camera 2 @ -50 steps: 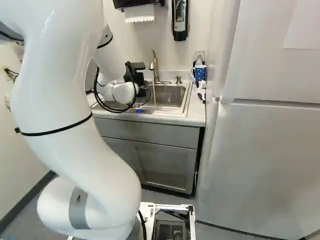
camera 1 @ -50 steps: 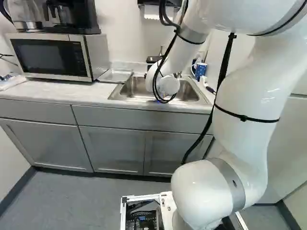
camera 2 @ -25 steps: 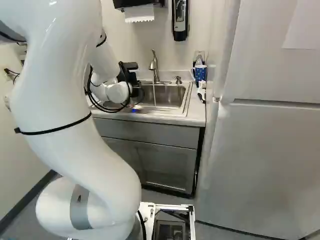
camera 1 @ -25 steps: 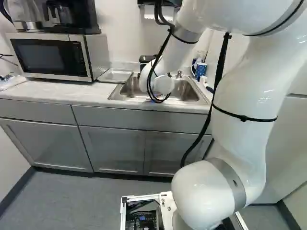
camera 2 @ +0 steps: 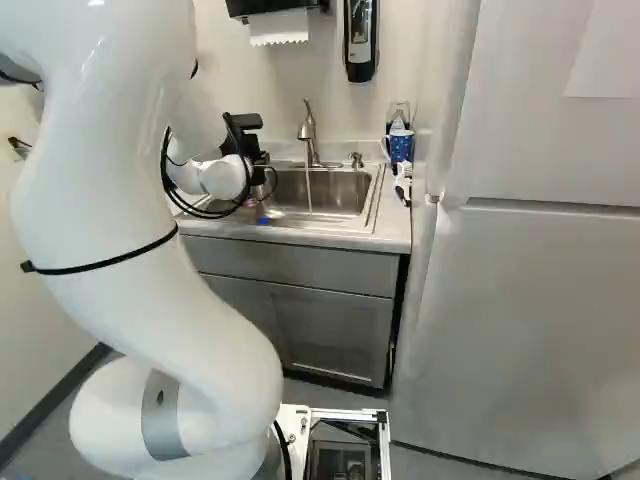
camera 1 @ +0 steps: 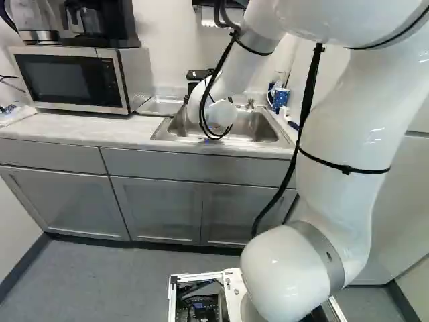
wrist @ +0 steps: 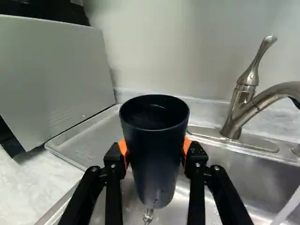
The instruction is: Rinse the cup and place it in the tray
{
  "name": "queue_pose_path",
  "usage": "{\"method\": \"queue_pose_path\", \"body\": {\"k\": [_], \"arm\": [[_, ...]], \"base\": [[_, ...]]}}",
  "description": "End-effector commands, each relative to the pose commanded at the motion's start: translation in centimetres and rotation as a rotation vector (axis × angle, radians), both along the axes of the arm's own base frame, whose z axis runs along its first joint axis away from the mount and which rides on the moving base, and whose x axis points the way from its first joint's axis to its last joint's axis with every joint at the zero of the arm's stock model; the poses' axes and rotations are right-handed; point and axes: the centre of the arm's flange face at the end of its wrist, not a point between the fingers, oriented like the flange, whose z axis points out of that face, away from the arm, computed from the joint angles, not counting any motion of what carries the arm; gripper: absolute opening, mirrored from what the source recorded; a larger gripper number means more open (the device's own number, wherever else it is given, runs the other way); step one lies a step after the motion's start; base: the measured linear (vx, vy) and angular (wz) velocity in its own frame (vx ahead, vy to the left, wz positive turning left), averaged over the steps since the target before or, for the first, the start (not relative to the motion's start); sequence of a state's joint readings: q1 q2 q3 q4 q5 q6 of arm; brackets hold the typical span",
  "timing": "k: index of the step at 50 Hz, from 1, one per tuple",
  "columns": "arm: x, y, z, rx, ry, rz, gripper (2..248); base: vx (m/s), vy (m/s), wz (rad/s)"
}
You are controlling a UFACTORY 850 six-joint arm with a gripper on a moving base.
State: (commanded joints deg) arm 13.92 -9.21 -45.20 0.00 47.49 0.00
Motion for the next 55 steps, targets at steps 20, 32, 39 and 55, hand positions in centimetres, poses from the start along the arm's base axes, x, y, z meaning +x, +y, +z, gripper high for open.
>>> {"method": "queue_pose_path", "body": {"k": [20, 32, 39, 55], "arm": [[-0.01, 0.00, 0.32, 0.115, 0.022, -0.013, 125], [-0.01, 0.00, 0.32, 0.235, 0.052, -0.027, 125], [-0.01, 0.00, 0.32, 0.306, 0.069, -0.035, 125], [-0.01, 0.00, 0.32, 0.468, 0.110, -0.053, 125]], "base": [[0.000, 0.000, 0.000], [0.000, 0.000, 0.000], [0.000, 0.000, 0.000], [0.000, 0.000, 0.000]]}}
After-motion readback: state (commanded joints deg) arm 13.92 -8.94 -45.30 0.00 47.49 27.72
